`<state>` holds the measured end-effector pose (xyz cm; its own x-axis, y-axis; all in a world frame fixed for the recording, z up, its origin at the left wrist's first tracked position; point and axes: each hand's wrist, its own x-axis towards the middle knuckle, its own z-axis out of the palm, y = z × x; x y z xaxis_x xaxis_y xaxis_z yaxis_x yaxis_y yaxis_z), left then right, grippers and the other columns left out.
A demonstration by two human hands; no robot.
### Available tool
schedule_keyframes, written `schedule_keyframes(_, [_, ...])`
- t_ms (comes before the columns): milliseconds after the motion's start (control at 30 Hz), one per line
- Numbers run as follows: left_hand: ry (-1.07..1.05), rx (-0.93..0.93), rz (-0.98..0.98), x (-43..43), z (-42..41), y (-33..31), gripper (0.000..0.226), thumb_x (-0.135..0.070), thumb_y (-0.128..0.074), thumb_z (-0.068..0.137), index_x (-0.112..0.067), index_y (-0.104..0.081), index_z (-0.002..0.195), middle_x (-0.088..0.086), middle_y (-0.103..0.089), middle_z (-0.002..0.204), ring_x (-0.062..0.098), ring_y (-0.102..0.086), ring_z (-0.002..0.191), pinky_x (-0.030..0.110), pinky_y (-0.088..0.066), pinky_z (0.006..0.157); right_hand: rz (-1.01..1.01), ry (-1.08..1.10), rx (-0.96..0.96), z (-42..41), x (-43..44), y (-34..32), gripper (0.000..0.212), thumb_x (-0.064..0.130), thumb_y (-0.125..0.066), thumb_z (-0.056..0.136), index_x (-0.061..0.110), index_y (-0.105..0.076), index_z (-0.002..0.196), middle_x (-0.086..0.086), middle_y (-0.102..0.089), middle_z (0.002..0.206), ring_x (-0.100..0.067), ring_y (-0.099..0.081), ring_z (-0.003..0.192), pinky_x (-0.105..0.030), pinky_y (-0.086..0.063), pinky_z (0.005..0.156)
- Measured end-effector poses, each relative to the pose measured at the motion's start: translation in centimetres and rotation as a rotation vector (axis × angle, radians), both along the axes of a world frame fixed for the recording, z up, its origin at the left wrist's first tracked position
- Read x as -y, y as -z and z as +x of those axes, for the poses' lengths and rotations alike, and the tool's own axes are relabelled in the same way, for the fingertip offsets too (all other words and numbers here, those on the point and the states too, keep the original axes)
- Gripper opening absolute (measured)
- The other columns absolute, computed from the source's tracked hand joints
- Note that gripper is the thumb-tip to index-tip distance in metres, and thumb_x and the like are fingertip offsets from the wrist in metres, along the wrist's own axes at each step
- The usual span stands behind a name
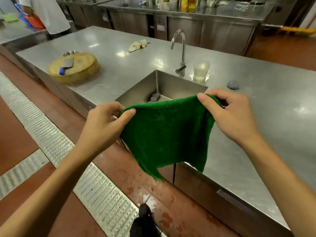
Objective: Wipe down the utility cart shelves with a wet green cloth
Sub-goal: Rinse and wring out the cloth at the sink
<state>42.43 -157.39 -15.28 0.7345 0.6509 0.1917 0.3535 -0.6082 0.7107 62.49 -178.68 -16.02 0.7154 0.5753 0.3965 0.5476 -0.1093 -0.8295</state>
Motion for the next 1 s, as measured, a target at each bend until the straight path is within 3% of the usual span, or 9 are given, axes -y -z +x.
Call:
schedule_keyframes(133, [0.031,0.033,-0.054,-5.5,3.6,-1.1,0.032,-0.036,-0.063,0.096,-0.011,-0.067,0.076,0.003,-0.068,0.065,0.005,-0.064,0.054,0.019,-0.047,0.046,0.060,0.113,0.032,1.5,-5.2,-1.2,0.005,0.034,-0.068,0.092,0.035,-0.073,0.090,0.022,-0.071,0.080,0.004,-0.066,0.077,-0.009,-0.047,0.066])
schedule_keyframes(300, [0.023,0.042,-0.403,-12.5,9.1,-1.0,0.057,-0.052,-0.059,0.083,0.005,-0.061,0.081,0.019,-0.068,0.075,0.043,-0.068,0.081,0.053,-0.059,0.074,0.120,0.207,0.041,2.9,-12.6,-3.3,0.011,0.036,-0.067,0.092,0.039,-0.071,0.083,0.020,-0.071,0.076,-0.002,-0.065,0.074,-0.019,-0.050,0.067])
schedule_keyframes(433, [0.128,0.072,-0.828,-14.5,13.6,-1.3,0.031,-0.031,-0.052,0.103,-0.007,-0.069,0.096,0.010,-0.077,0.087,0.025,-0.077,0.080,0.037,-0.062,0.066,0.154,0.224,0.011,3.7,-18.7,-3.8,0.007,0.033,-0.067,0.092,0.035,-0.073,0.088,0.016,-0.073,0.081,-0.003,-0.068,0.081,-0.023,-0.053,0.076])
schedule_keyframes(500, [0.259,0.032,-0.971,-15.2,15.4,-1.2,0.052,-0.050,-0.043,0.103,-0.004,-0.066,0.112,0.014,-0.076,0.100,0.026,-0.076,0.089,0.039,-0.062,0.077,0.118,0.177,-0.022,3.8,-21.5,-3.4,0.010,0.032,-0.067,0.092,0.029,-0.076,0.094,0.015,-0.074,0.087,-0.002,-0.068,0.086,-0.023,-0.052,0.079])
schedule_keyframes(567, [0.287,0.013,-1.082,-16.3,17.2,-0.8,0.071,-0.068,-0.040,0.095,-0.004,-0.067,0.107,0.011,-0.075,0.090,0.021,-0.075,0.079,0.040,-0.059,0.079,0.059,0.137,-0.035,3.8,-23.7,-2.7,0.014,0.032,-0.067,0.092,0.026,-0.077,0.099,0.014,-0.074,0.094,-0.002,-0.067,0.090,-0.025,-0.053,0.084])
schedule_keyframes(633, [0.282,0.021,-1.109,-17.5,19.1,-0.2,0.057,-0.061,-0.050,0.094,-0.006,-0.065,0.093,0.005,-0.068,0.067,0.015,-0.067,0.057,0.037,-0.056,0.071,-0.013,0.101,-0.027,4.1,-25.2,-1.5,0.015,0.031,-0.066,0.093,0.028,-0.076,0.103,0.015,-0.073,0.100,-0.001,-0.066,0.095,-0.029,-0.053,0.090])
schedule_keyframes(700, [0.273,0.039,-1.108,-18.8,20.8,0.4,0.030,-0.038,-0.061,0.095,-0.008,-0.067,0.094,0.011,-0.068,0.076,0.018,-0.068,0.062,0.037,-0.057,0.069,-0.051,0.028,-0.098,5.1,-25.9,-0.3,0.019,0.027,-0.064,0.094,0.029,-0.074,0.111,0.015,-0.072,0.107,0.000,-0.066,0.101,-0.030,-0.054,0.093])
schedule_keyframes(900, [0.210,0.062,-1.048,-22.6,26.0,1.6,0.021,-0.018,-0.060,0.098,0.000,-0.070,0.103,0.016,-0.076,0.101,0.027,-0.074,0.087,0.034,-0.059,0.071,0.240,-0.104,-0.500,9.9,-25.2,4.2,0.063,0.014,-0.074,0.083,0.015,-0.048,0.140,-0.008,-0.067,0.125,-0.024,-0.065,0.112,-0.040,-0.053,0.097])
schedule_keyframes(1000, [0.324,0.000,-0.968,-23.3,28.4,1.6,0.027,-0.022,-0.056,0.101,-0.001,-0.070,0.109,0.014,-0.076,0.105,0.027,-0.074,0.098,0.036,-0.059,0.084,-0.061,0.033,-0.379,13.1,-26.1,6.5,0.118,0.033,-0.093,0.062,0.039,-0.019,0.153,0.010,-0.037,0.154,-0.006,-0.039,0.138,-0.033,-0.035,0.113])
